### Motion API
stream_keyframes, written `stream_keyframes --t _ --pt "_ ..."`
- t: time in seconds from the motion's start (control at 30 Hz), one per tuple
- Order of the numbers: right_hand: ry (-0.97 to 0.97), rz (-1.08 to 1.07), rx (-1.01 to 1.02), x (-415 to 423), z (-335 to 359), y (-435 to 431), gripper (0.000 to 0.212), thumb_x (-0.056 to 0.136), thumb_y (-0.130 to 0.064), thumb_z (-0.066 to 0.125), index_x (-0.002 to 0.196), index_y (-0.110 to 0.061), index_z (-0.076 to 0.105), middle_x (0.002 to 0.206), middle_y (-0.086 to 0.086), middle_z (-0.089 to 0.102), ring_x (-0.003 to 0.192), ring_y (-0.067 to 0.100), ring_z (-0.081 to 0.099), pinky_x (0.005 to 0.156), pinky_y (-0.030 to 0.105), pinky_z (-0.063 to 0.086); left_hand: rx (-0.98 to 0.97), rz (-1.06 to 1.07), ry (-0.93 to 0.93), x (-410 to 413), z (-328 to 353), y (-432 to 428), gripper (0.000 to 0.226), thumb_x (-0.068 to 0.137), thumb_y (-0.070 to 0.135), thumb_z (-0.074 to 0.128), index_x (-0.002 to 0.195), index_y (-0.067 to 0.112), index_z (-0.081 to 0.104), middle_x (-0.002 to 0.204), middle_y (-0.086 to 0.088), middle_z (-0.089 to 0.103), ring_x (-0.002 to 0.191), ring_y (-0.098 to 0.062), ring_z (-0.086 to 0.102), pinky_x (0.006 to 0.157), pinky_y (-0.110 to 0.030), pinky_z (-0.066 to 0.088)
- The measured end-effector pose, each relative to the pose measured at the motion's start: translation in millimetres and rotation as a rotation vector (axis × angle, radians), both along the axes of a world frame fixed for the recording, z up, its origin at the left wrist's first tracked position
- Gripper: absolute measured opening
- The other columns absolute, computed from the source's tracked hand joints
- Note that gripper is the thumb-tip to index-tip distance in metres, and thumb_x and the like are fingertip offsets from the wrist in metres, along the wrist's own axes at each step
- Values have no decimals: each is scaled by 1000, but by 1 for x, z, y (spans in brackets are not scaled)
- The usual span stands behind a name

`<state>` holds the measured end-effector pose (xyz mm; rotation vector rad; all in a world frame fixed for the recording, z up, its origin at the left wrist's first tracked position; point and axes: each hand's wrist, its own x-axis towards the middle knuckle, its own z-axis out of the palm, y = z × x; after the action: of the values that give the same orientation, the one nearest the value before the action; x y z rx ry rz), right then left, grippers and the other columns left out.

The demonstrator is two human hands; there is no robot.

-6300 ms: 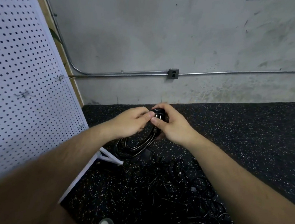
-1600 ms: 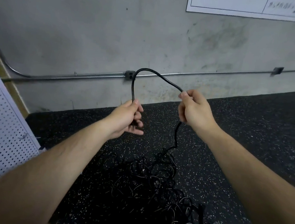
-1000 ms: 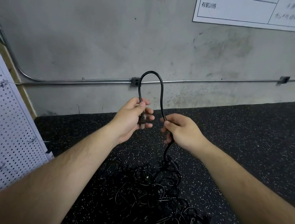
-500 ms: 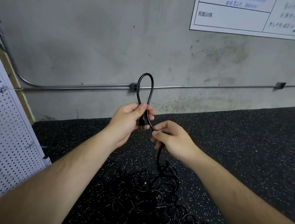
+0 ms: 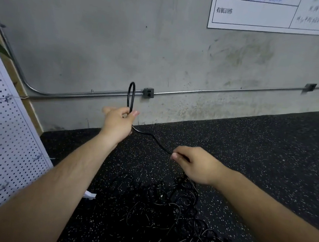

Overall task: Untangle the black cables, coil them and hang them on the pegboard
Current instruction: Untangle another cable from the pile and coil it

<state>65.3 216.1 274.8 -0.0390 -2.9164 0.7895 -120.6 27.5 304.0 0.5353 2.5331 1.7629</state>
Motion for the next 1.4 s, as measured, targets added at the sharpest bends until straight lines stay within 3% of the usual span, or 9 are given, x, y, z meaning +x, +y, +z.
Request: stream_keyframes --t 0.1,0.33,0.57,0.7,0.8,0.9,1.03,1.17,1.4 --pt "97 -6 55 1 12 -3 21 105 -37 51 103 -21 64 74 -6 62 64 14 59 58 33 49 -212 32 118 6 -1 4 42 99 43 61 130 15 66 122 1 34 113 -22 53 114 -35 40" --pt "335 -3 154 -2 29 -7 25 105 -36 50 105 -18 68 95 -7 63 85 14 59 74 35 51 -316 -347 210 36 2 13 23 106 34 50 112 28 72 110 17 70 101 -7 62 85 -22 47" --pt "484 -191 -32 -6 39 -1 29 101 -43 56 100 -17 71 76 -10 63 69 7 56 57 30 41 -143 -626 -28 56 1 17 30 110 30 38 107 13 63 84 -1 75 93 -20 72 102 -41 46" --pt "506 -367 -279 -9 46 5 38 83 -57 73 83 -20 66 67 -2 64 57 11 55 56 31 47 58 -742 -312 68 2 18 30 110 25 38 99 6 57 64 1 45 57 -16 47 73 -37 48" --pt "494 -395 -431 -11 48 9 56 73 -65 72 83 -11 62 64 3 59 55 16 54 54 35 49 267 -832 -514 73 13 17 27 102 34 48 88 10 52 61 5 30 44 -7 29 44 -22 29" --pt "401 -317 -574 -12 35 10 43 89 -53 65 88 -11 58 67 -3 55 58 16 63 54 27 51 404 -868 -533 71 24 13 28 100 33 53 82 12 49 58 8 28 39 -2 25 36 -16 20" --pt "240 -215 -591 -14 4 6 35 105 -42 46 88 -13 54 71 1 66 78 21 72 81 43 56 555 -799 -570 64 34 7 28 101 33 47 80 14 47 54 11 28 35 0 24 33 -14 16" --pt "117 -132 -688 -13 -21 -2 37 109 -36 36 92 -9 54 77 4 61 77 24 69 86 51 57 723 -771 -592 50 45 -4 28 101 35 44 80 16 46 52 12 29 34 1 27 31 -13 19" --pt "323 -232 -907 -16 25 -15 26 110 -24 39 108 -10 62 78 9 57 65 21 57 73 51 63 489 -760 -435 47 24 -8 28 105 27 43 83 11 50 62 1 30 53 -15 35 56 -29 42"
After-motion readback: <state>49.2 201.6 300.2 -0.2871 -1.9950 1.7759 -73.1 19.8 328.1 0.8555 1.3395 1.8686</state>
